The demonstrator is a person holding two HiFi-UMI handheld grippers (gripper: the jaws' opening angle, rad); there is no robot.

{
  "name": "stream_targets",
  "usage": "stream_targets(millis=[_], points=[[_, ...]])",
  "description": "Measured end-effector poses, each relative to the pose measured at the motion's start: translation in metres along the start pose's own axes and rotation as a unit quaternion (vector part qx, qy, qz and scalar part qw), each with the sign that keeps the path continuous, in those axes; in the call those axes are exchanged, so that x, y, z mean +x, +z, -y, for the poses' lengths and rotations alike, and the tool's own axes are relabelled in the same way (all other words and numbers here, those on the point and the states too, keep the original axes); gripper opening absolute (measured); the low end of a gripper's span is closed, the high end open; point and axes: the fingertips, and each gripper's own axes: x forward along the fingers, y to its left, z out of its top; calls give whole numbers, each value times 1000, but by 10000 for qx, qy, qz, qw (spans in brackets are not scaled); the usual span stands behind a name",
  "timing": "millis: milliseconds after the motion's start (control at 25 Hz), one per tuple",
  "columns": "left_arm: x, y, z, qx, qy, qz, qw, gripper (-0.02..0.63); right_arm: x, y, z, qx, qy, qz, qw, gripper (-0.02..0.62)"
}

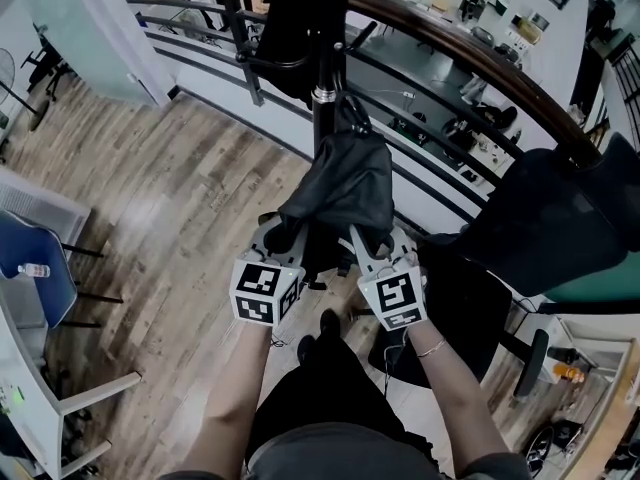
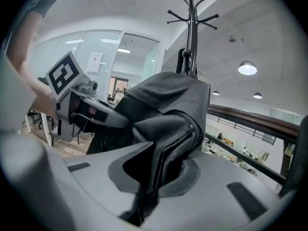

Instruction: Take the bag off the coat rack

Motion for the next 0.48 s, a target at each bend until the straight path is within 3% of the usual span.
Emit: stream_targets(millis=[480], points=[[-29,21,20,-31,-72,374,9993,56,-34,25,-7,-332,-211,189,9990,30]])
